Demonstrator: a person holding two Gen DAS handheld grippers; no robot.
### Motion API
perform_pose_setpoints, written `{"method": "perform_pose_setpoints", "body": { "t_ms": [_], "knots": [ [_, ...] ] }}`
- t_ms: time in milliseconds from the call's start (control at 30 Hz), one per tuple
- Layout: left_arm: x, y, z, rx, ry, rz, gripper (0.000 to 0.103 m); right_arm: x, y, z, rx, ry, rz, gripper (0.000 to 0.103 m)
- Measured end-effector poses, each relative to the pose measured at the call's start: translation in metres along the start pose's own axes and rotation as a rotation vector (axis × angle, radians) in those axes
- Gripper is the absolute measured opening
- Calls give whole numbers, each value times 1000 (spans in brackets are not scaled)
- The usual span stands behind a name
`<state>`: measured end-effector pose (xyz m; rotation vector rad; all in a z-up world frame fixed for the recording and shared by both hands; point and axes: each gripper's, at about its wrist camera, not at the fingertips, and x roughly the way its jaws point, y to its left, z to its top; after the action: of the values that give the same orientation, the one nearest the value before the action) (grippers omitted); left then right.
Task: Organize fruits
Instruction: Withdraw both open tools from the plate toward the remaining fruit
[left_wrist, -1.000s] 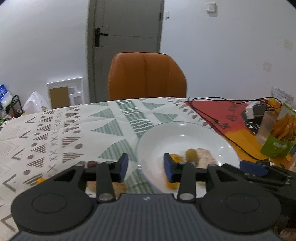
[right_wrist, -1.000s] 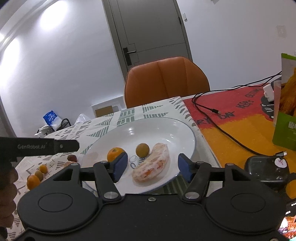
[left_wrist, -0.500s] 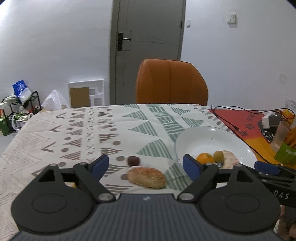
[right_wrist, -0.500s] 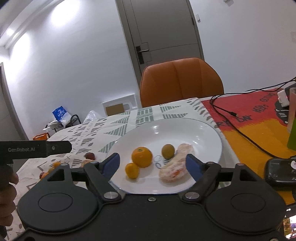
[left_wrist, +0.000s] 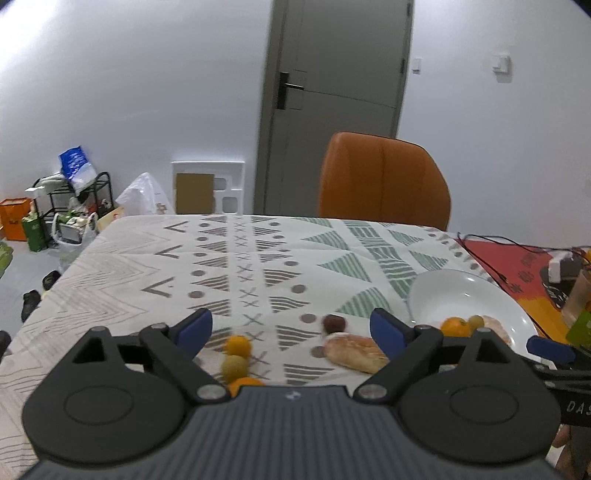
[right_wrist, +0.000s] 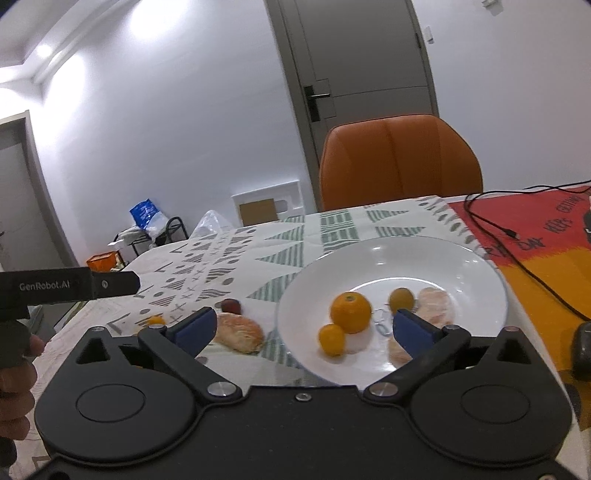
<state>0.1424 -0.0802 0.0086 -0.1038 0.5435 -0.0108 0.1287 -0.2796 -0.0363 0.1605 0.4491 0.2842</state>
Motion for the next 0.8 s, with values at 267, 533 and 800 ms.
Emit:
{"method": "perform_pose_setpoints", "body": {
  "t_ms": [267, 533, 800],
  "knots": [
    [-6, 35, -3, -54, -1, 43, 92, 10, 26, -1, -32, 24, 39, 103],
    [-12, 65, -9, -107, -3, 72, 92, 21, 53, -2, -72, 51, 76, 103],
    [-14, 90, -18, -149, 7, 94, 92, 31, 76, -6, -112, 77, 100, 103]
  ]
}}
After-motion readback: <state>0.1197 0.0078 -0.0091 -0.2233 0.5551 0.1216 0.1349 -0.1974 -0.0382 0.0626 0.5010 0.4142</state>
